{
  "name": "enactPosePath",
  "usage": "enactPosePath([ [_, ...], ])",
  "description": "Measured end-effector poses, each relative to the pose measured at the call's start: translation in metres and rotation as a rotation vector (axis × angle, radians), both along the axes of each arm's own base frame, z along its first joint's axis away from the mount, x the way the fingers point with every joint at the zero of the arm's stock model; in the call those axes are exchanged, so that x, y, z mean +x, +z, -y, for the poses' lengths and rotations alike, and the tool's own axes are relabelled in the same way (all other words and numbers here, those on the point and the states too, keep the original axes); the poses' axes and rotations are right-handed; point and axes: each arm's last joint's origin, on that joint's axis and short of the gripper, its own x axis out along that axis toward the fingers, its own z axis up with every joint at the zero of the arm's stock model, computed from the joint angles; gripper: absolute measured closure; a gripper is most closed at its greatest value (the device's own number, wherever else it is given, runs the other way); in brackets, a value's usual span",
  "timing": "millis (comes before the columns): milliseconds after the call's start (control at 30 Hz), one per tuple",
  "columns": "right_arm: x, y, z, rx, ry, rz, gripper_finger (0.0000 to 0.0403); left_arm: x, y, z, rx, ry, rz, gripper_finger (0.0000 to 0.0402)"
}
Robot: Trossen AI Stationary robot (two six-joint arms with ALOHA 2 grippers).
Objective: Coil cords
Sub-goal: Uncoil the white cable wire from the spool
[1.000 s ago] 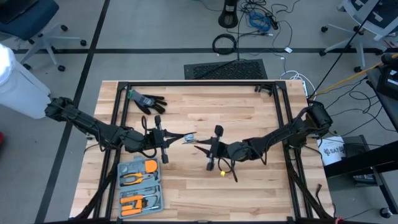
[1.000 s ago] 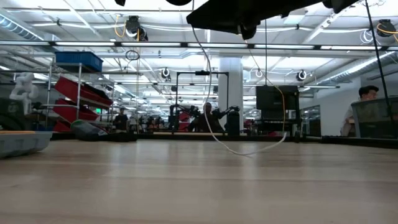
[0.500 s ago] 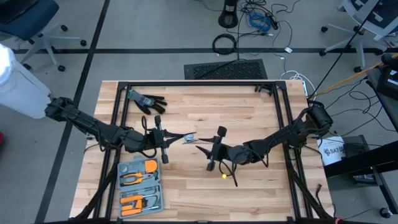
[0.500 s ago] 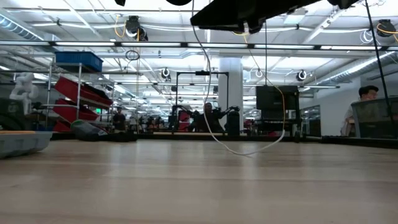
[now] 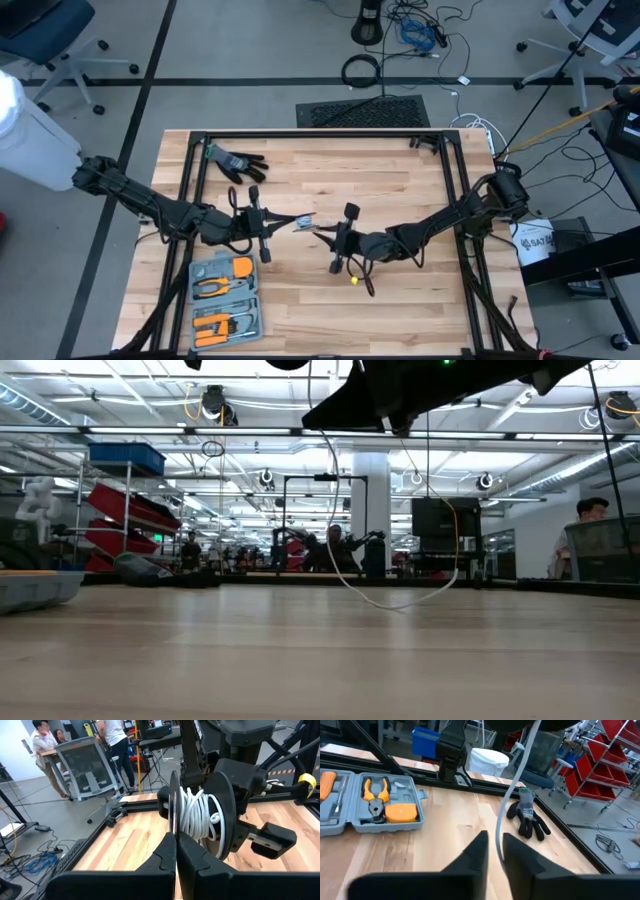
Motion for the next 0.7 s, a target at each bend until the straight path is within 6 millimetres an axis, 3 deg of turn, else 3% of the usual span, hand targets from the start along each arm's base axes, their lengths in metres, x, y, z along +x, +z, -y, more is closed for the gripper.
enactPosePath([
  [100,-0.001,-0.001,0.0,-0.011,0.0,-0.022,0.0396,0.0,-0.002,0.0,0.008,0.0,-0.019,0.0401],
  [367,-0.017,-0.003,-0.01,-0.026,-0.078,-0.129,0.0401,-0.001,-0.005,0.0,0.022,0.0,-0.054,0.0401],
  [700,-0.042,0.038,-0.018,0.024,-0.098,-0.025,0.0402,-0.002,-0.009,-0.001,0.04,-0.001,-0.097,0.0401],
])
